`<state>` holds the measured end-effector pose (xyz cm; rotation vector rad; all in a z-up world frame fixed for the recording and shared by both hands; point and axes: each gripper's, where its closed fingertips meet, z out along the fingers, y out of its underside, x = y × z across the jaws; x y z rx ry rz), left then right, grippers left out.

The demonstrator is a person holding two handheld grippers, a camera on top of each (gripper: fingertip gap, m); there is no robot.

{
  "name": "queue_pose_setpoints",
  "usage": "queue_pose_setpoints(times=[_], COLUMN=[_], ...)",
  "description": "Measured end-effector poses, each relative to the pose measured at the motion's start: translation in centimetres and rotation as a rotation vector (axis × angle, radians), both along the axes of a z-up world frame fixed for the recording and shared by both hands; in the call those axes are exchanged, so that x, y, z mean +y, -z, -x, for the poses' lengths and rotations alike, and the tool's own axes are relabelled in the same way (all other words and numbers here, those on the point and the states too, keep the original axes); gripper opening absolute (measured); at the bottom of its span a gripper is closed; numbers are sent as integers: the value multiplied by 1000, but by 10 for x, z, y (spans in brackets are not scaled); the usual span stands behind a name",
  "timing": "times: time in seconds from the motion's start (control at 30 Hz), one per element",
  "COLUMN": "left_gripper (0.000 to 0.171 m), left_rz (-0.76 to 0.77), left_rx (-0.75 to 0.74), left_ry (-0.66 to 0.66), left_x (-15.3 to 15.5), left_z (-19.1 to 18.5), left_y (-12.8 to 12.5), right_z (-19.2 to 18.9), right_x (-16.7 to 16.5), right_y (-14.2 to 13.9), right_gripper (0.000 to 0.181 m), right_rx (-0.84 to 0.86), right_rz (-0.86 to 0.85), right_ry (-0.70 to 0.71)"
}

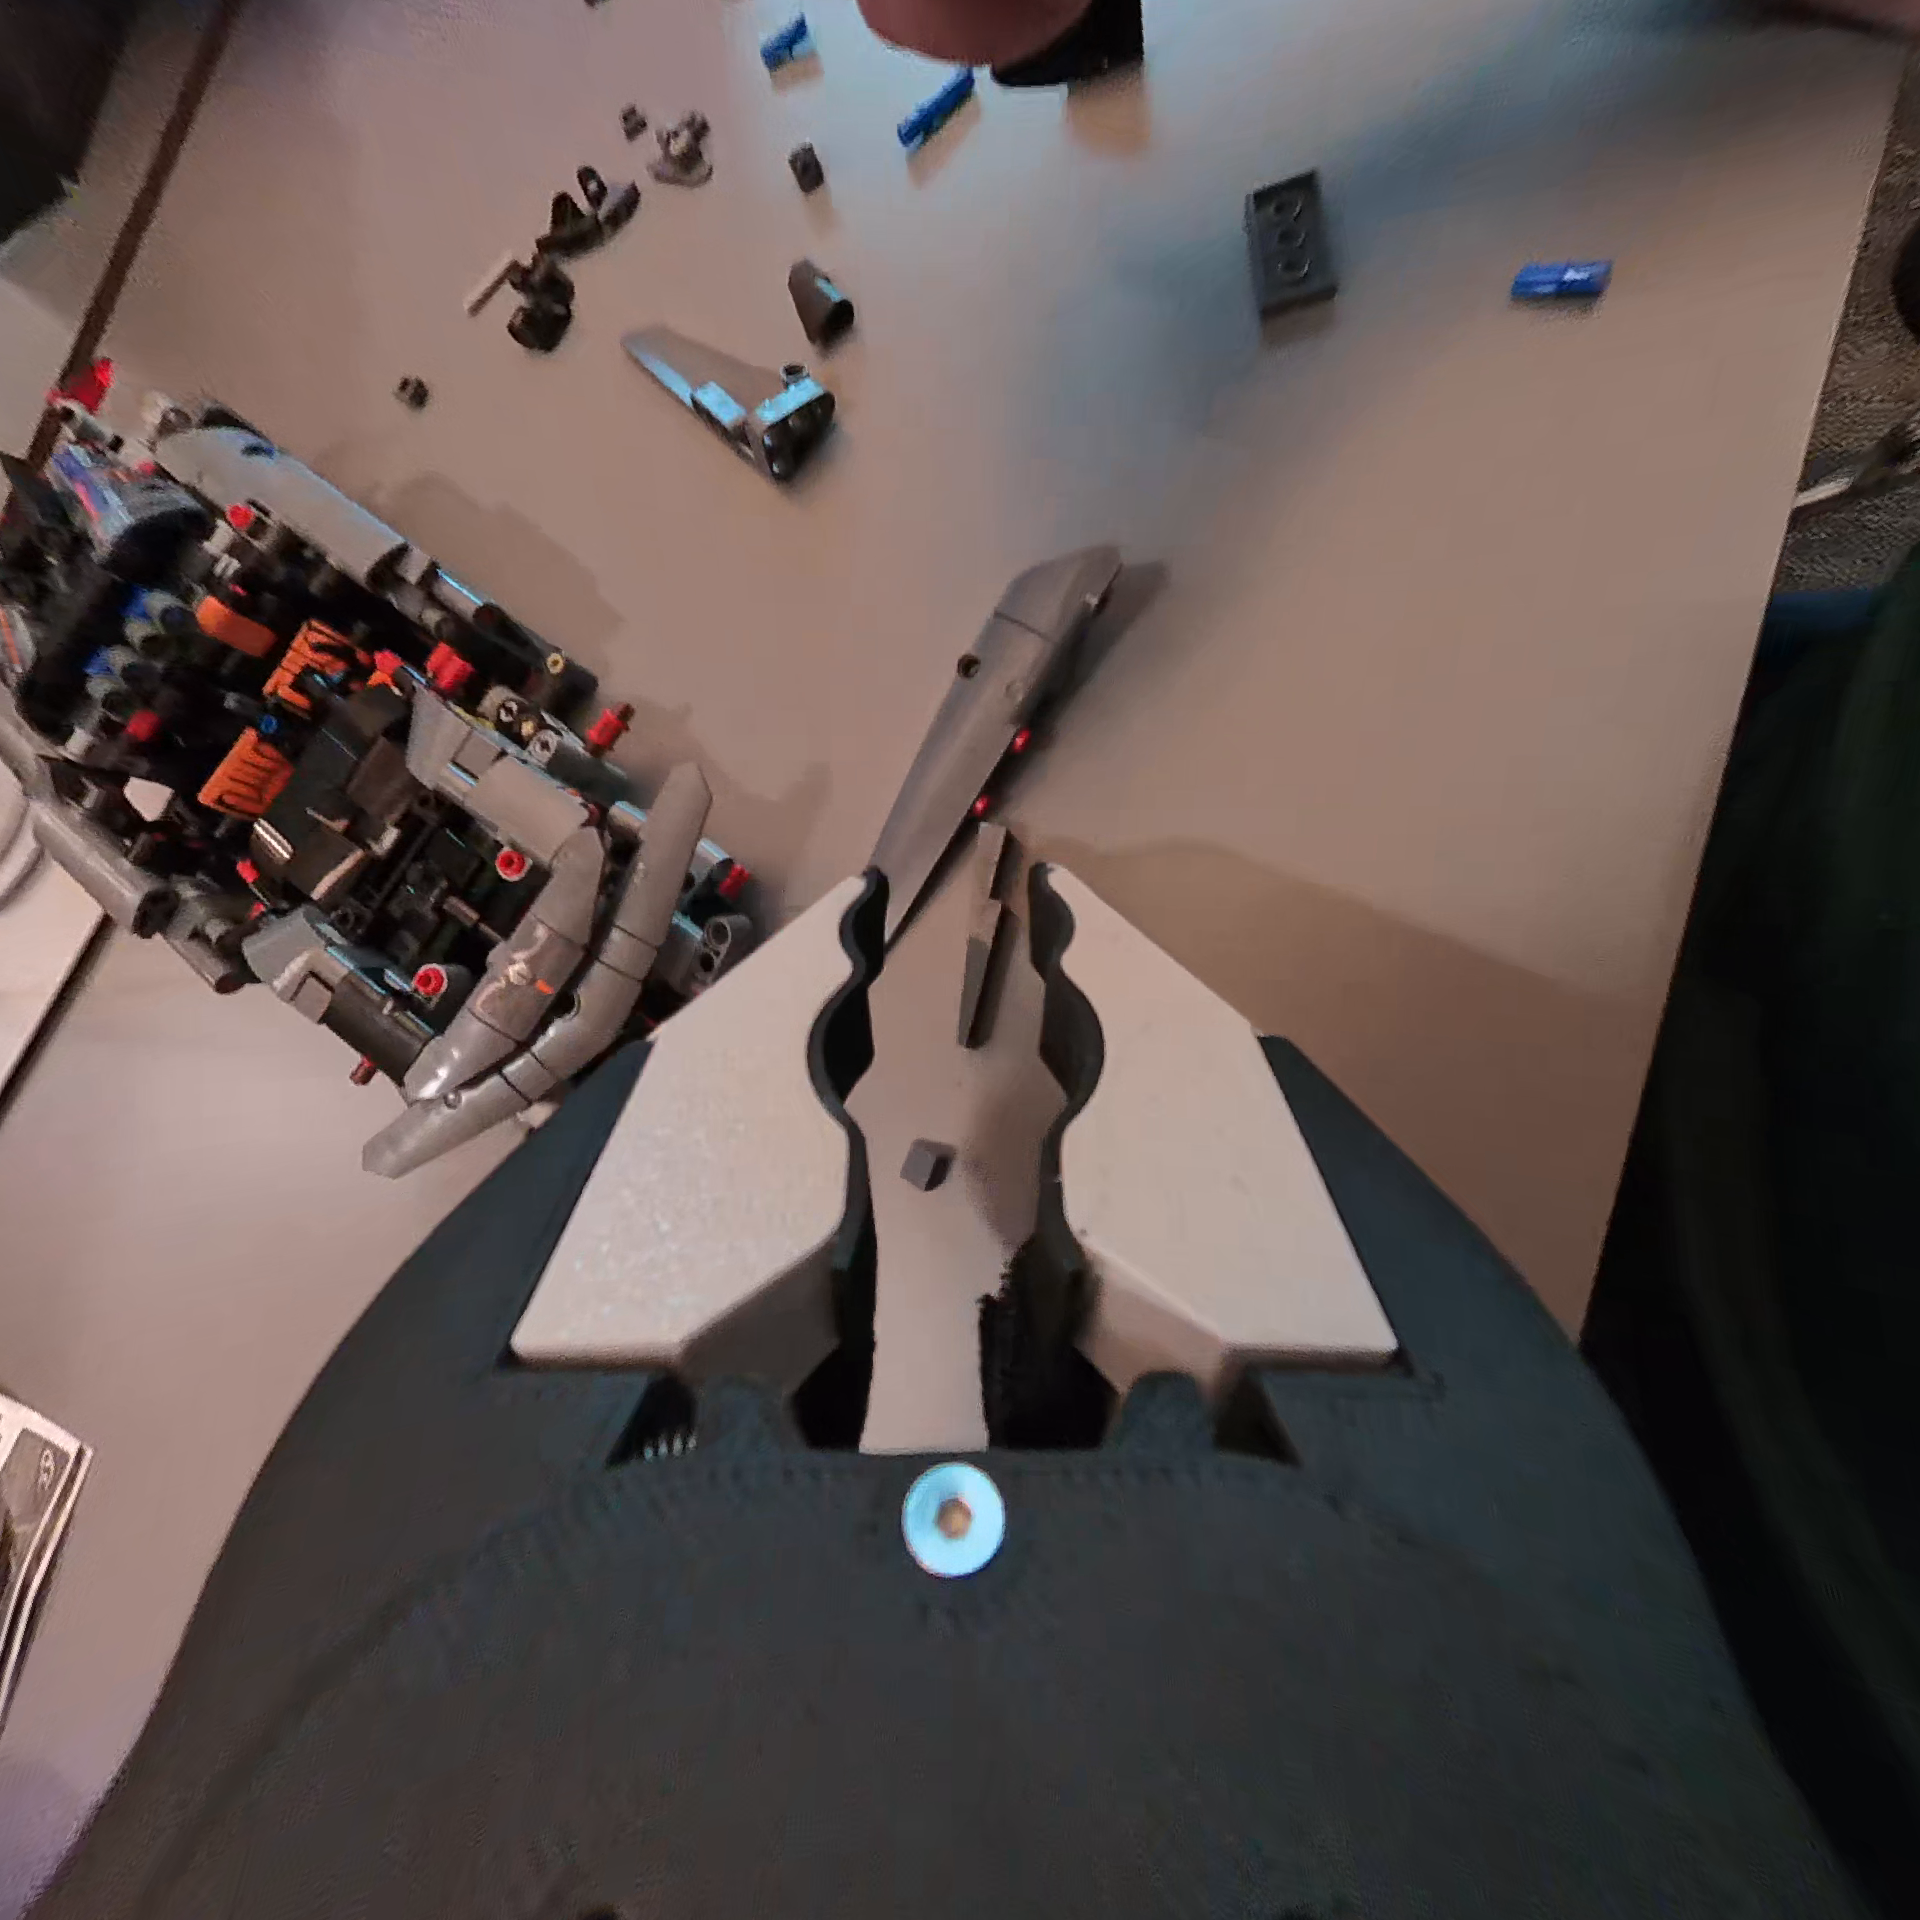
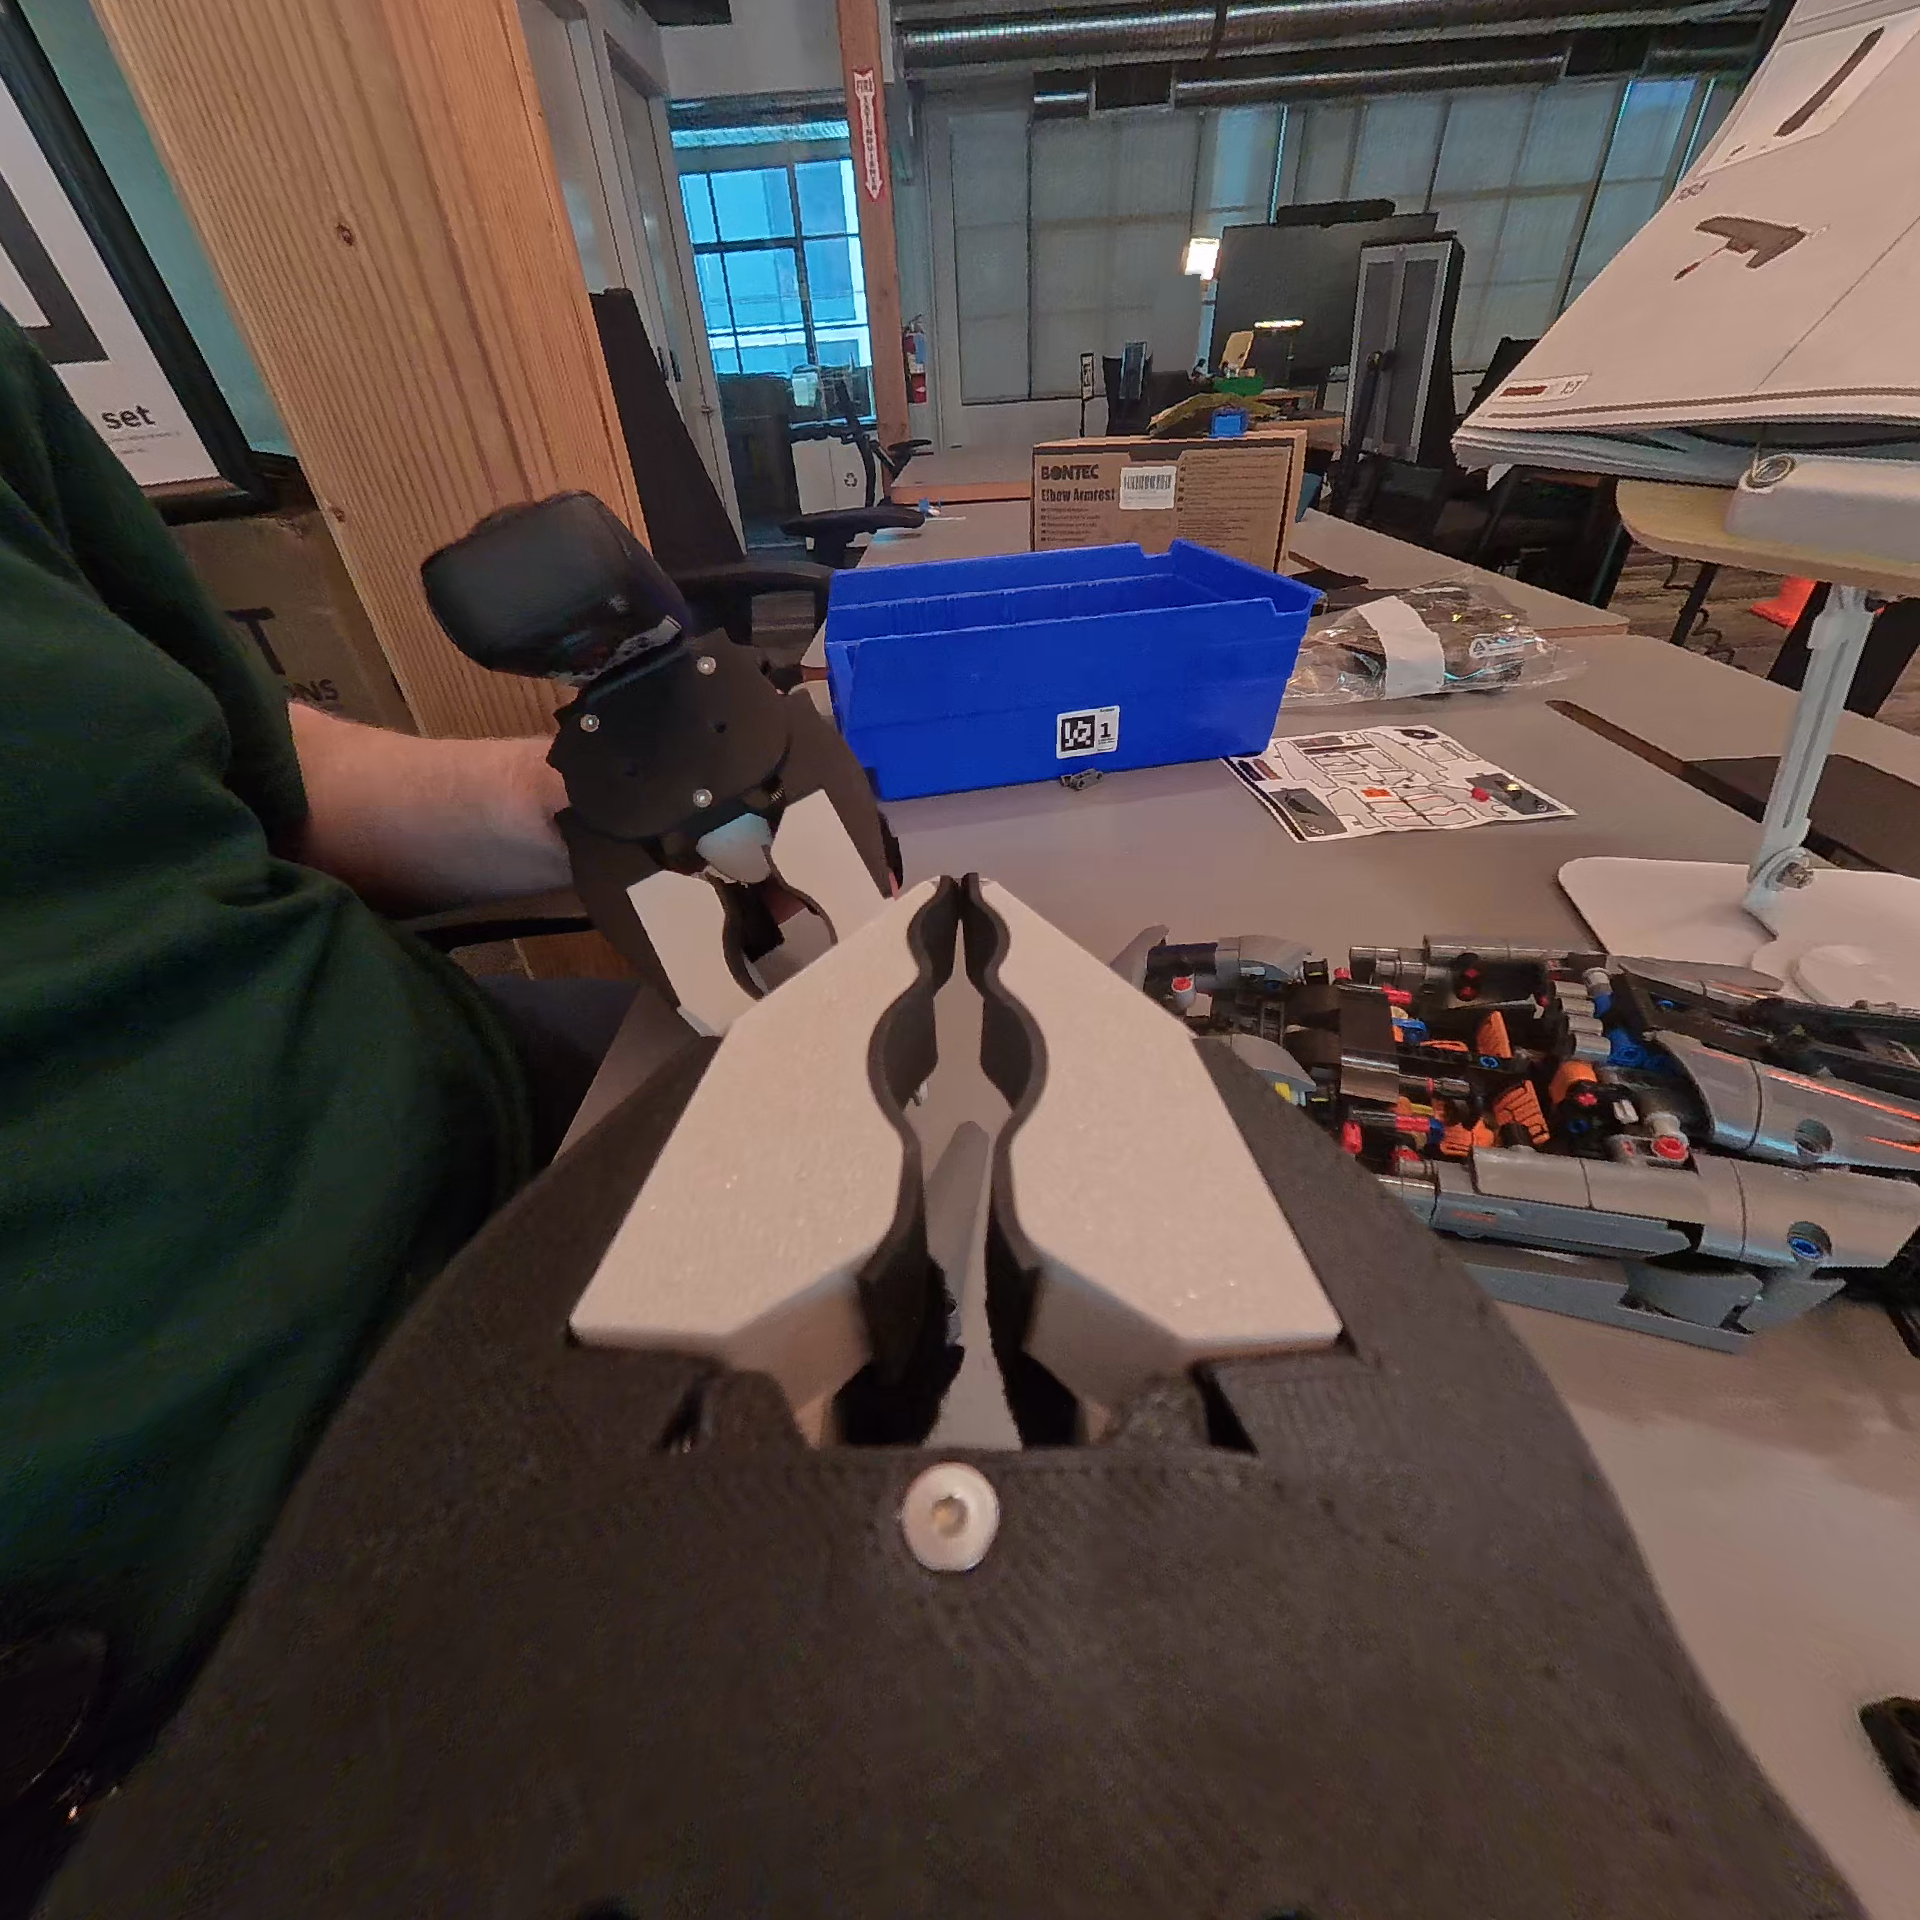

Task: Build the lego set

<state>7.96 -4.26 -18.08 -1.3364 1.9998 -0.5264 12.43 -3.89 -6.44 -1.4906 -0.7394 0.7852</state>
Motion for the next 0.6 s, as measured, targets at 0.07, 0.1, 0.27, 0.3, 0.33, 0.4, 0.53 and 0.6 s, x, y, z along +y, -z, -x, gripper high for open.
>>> queue_pose_setpoints(times=[0.07,0.1,0.27,0.3,0.33,0.4,0.53,0.6], left_gripper=[28,28,29,28,28,28,24,21], left_rz=[2,-1,-4,-2,9,23,38,50], left_rx=[26,40,79,84,79,77,84,85], left_ry=[-8,-12,-15,-16,-15,-16,-12,-9], left_x=[2,2,2,3,2,2,1,0], left_z=[2,3,3,2,1,0,-1,-2], left_y=[6,9,20,22,22,22,23,24], right_z=[0,0,1,1,1,1,1,0], right_x=[0,0,0,-1,-1,-1,-1,-1], right_y=[0,0,0,-1,-1,-1,-2,-2], right_gripper=[0,0,0,0,0,0,0,0], right_rx=[-1,-2,-4,-3,-3,-3,1,3], right_rz=[0,0,-2,-3,-3,-4,-6,-7], right_ry=[-1,-1,-2,-3,-3,-4,-5,-6])
